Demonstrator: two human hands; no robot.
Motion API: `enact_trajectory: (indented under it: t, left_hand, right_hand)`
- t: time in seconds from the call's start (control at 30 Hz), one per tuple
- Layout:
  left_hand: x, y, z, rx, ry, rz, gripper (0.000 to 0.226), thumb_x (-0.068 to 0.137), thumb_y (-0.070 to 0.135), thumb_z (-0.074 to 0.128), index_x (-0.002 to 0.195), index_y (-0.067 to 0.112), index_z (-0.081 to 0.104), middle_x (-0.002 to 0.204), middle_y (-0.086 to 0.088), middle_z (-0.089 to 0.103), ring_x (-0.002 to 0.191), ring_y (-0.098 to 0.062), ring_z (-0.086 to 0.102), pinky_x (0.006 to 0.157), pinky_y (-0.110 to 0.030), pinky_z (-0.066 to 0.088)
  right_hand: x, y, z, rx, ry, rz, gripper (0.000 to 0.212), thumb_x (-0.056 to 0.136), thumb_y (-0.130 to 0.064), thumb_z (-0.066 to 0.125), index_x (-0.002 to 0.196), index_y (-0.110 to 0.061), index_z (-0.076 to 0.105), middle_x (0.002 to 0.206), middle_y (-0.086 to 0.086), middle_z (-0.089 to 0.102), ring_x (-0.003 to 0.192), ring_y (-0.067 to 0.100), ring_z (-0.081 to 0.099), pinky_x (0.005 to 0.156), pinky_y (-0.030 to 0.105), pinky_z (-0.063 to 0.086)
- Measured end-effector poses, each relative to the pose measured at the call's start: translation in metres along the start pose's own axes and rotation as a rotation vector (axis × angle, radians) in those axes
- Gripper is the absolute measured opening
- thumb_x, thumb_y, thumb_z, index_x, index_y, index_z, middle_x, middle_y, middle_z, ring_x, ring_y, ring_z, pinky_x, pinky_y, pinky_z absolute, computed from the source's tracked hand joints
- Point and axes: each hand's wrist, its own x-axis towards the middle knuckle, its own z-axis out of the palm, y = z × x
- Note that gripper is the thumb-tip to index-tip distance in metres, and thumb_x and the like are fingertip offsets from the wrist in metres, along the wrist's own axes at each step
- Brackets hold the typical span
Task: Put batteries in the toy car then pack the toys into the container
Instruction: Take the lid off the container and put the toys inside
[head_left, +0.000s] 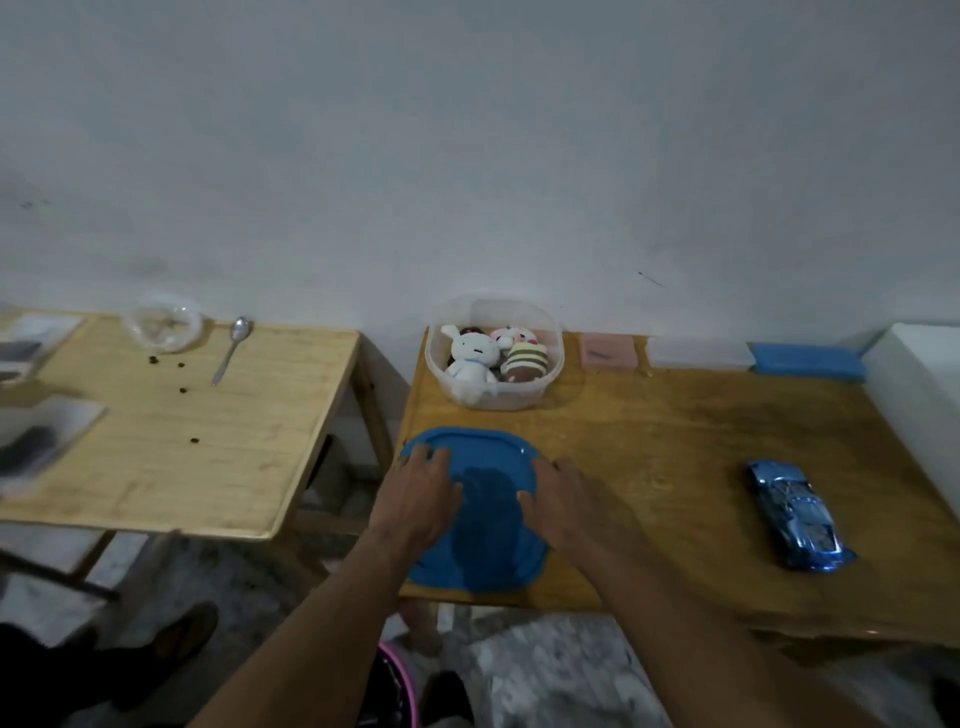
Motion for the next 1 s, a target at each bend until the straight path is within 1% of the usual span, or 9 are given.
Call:
enact_trajectory:
  t: [0.13,0.27,0.33,0.4,0.5,0.6,0.7,0.87,1.0]
  left_hand:
    - [-0.016,-0.018,0.012,-0.044,-0.069,-0.053,0.045,0.096,0.033,0.05,0.136,0.014,0.041,0.135,-0.012,0.044,0.118,-0.032,0.051,0.095,-0.042,0.048]
    - [-0.021,-0.033,0.025,-0.098,-0.148,-0.122,0.054,0.096,0.036,0.054,0.142,0.015,0.034,0.142,-0.016,0.037,0.125,-0.035,0.046,0.1,-0.044,0.046]
    - [-0.021,-0.04,0.032,-0.113,-0.162,-0.146,0.06,0.094,0.037,0.057,0.144,0.015,0.03,0.145,-0.018,0.033,0.129,-0.036,0.042,0.103,-0.044,0.045]
    - [-0.021,-0.048,0.038,-0.159,-0.181,-0.197,0.068,0.093,0.036,0.06,0.146,0.013,0.025,0.146,-0.02,0.029,0.133,-0.038,0.037,0.105,-0.045,0.041]
    - [-0.02,-0.058,0.049,-0.211,-0.22,-0.233,0.081,0.089,0.036,0.066,0.149,0.012,0.017,0.145,-0.021,0.033,0.131,-0.04,0.038,0.106,-0.046,0.039]
    - [-0.017,-0.066,0.057,-0.219,-0.2,-0.224,0.088,0.084,0.035,0.072,0.149,0.011,0.018,0.143,-0.019,0.039,0.127,-0.038,0.043,0.106,-0.047,0.04]
    - [-0.014,-0.069,0.058,-0.245,-0.171,-0.239,0.095,0.078,0.033,0.079,0.149,0.012,0.02,0.139,-0.018,0.043,0.125,-0.038,0.045,0.104,-0.047,0.042]
    - [-0.016,-0.069,0.055,-0.306,-0.134,-0.285,0.1,0.071,0.028,0.085,0.148,0.015,0.022,0.133,-0.018,0.042,0.124,-0.038,0.043,0.104,-0.047,0.043]
    - [-0.014,-0.065,0.038,-0.385,-0.072,-0.281,0.102,0.067,0.03,0.088,0.148,0.017,0.026,0.136,-0.015,0.041,0.125,-0.035,0.043,0.106,-0.048,0.043]
  right_hand:
    - [-0.017,0.001,0.016,-0.007,-0.047,0.049,0.034,0.096,-0.035,0.049,0.123,-0.015,0.047,0.125,0.012,0.046,0.102,0.029,0.053,0.073,0.032,0.039]
    - [-0.023,0.002,0.035,-0.034,-0.069,0.128,0.042,0.095,-0.039,0.05,0.128,-0.014,0.045,0.122,0.011,0.05,0.102,0.027,0.054,0.078,0.033,0.047]
    - [-0.024,0.001,0.046,-0.05,-0.057,0.158,0.044,0.093,-0.04,0.052,0.127,-0.014,0.045,0.12,0.01,0.054,0.099,0.025,0.056,0.076,0.032,0.048]
    - [-0.024,-0.002,0.054,-0.021,-0.054,0.19,0.045,0.093,-0.037,0.054,0.128,-0.012,0.043,0.124,0.011,0.052,0.1,0.025,0.056,0.074,0.031,0.048]
    - [-0.022,-0.004,0.063,0.029,-0.046,0.246,0.048,0.093,-0.032,0.056,0.132,-0.01,0.038,0.13,0.014,0.048,0.106,0.024,0.053,0.076,0.029,0.045]
    - [-0.02,-0.005,0.069,0.076,-0.017,0.289,0.051,0.093,-0.027,0.057,0.136,-0.01,0.036,0.131,0.015,0.045,0.112,0.026,0.049,0.083,0.031,0.046]
    - [-0.018,-0.005,0.074,0.211,0.037,0.344,0.049,0.091,-0.015,0.059,0.136,-0.012,0.039,0.131,0.016,0.045,0.113,0.026,0.048,0.083,0.029,0.044]
    - [-0.018,-0.005,0.079,0.338,0.12,0.393,0.049,0.084,0.0,0.06,0.13,-0.013,0.047,0.124,0.014,0.049,0.105,0.023,0.051,0.079,0.027,0.044]
    - [-0.017,-0.004,0.06,0.392,0.187,0.366,0.042,0.084,0.005,0.056,0.122,-0.014,0.053,0.118,0.011,0.054,0.094,0.018,0.053,0.075,0.026,0.045]
